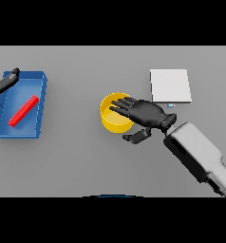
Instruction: Pick up the red beaker and tilt it to pour out 1 green nut into yellow bowl. Pick up the yellow bowl and place it on the metallic measuring scale.
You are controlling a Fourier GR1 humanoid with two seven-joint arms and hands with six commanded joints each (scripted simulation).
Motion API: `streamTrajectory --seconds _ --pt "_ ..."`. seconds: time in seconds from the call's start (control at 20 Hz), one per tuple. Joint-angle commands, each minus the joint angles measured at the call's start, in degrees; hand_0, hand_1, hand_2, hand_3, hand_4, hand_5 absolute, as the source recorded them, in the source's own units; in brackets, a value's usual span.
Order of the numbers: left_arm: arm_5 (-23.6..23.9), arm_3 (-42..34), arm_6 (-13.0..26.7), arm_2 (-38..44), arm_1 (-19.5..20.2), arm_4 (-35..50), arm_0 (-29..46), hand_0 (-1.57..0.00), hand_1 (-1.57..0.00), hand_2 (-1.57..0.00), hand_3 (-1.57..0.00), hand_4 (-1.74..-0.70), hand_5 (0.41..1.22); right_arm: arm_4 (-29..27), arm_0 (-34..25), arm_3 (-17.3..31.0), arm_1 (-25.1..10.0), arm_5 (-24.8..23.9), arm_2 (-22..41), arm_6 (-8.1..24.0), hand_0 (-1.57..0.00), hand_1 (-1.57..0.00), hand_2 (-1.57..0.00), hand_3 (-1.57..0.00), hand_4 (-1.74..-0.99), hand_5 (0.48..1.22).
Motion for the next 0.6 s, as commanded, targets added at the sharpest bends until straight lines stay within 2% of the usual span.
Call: streamTrajectory --seconds 0.0,0.1,0.35,0.5,0.55 --pt "0.3 0.6 0.2 -0.3 -0.3 -0.4 0.1 0.0 0.0 0.0 0.0 -0.81 0.695 0.3 -1.1 1.7 0.3 0.6 0.6 -0.4 0.0 0.0 0.0 0.0 -1.155 0.646" --pt "0.3 0.3 0.5 -0.3 -0.2 -0.5 0.1 0.0 0.0 0.0 0.0 -0.81 0.696 0.9 -2.8 2.5 0.5 2.9 2.3 -1.4 0.0 0.0 0.0 0.0 -1.161 0.658" --pt "-0.4 -0.2 -0.6 -0.4 0.3 -0.5 0.9 0.0 0.0 0.0 0.0 -0.8 0.703 2.7 -7.3 7.7 2.1 6.9 5.2 -0.1 0.0 0.0 0.0 0.0 -1.174 0.674" --pt "-0.6 1.3 -0.7 -0.1 0.7 -0.7 -0.3 0.0 0.0 0.0 0.0 -0.8 0.703 3.2 -8.2 11.1 3.0 6.6 6.0 -0.7 0.0 0.0 0.0 0.0 -1.184 0.676" --pt "-0.3 1.3 -0.6 -0.4 0.4 -1.1 -0.1 0.0 0.0 0.0 0.0 -0.8 0.704 3.3 -8.4 10.8 2.5 7.2 6.1 -1.1 0.0 0.0 0.0 -0.01 -1.186 0.684"
